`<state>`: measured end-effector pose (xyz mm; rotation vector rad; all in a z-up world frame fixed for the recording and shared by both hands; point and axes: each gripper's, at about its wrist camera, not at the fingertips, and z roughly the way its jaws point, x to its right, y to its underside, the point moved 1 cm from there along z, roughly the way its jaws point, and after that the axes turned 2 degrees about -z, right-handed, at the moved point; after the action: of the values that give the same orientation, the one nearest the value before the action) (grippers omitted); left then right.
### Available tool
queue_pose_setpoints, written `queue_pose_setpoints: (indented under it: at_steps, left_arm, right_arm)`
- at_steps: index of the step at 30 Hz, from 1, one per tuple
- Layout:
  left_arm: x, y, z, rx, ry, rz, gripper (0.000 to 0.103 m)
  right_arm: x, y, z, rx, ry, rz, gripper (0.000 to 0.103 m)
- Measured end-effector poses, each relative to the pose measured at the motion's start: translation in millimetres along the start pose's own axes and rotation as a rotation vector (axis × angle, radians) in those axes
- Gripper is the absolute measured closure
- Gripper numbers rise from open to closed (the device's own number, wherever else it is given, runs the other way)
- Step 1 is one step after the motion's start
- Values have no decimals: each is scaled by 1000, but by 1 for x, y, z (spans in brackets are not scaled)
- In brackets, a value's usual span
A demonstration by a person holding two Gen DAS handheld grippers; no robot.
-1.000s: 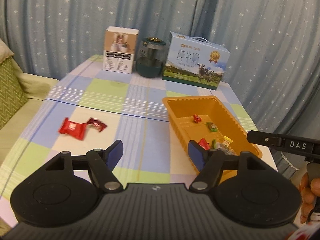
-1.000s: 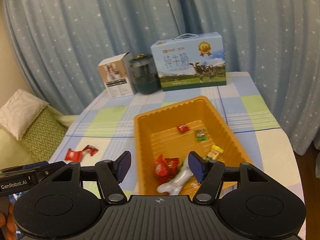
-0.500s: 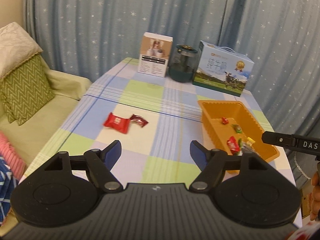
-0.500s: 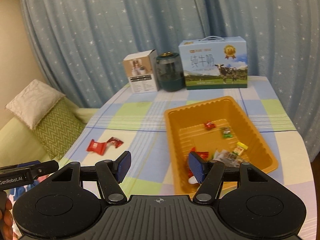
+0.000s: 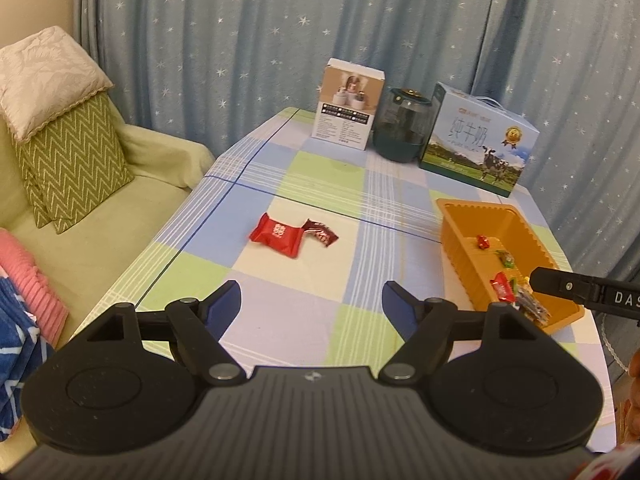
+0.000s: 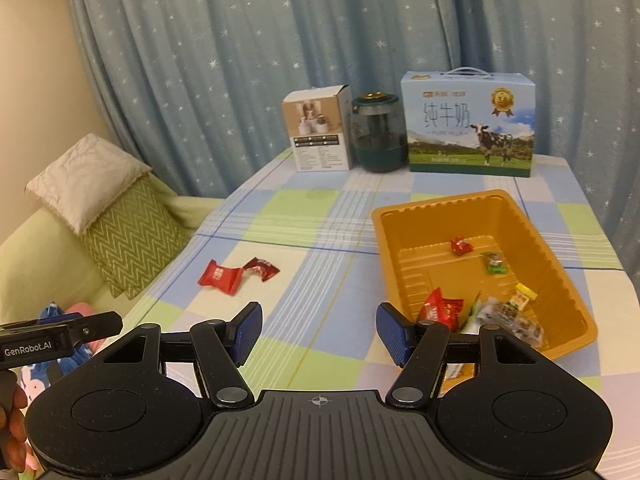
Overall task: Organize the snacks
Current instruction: 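Withdraw both open tools from the tray toward the two red candies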
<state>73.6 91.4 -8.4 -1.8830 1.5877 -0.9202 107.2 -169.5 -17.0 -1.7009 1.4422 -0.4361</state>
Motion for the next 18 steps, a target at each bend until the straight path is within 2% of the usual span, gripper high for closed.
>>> queue_pose_setpoints:
  at_steps: [11, 18]
  left_arm:
    - [-22, 0, 38, -18, -60, -20, 27]
    - [-35, -6, 74, -7, -103, -48, 27]
  right_arm:
    - [-17, -1, 50, -3, -10, -47, 40]
    - [-23, -1, 99, -12, -31, -84, 40]
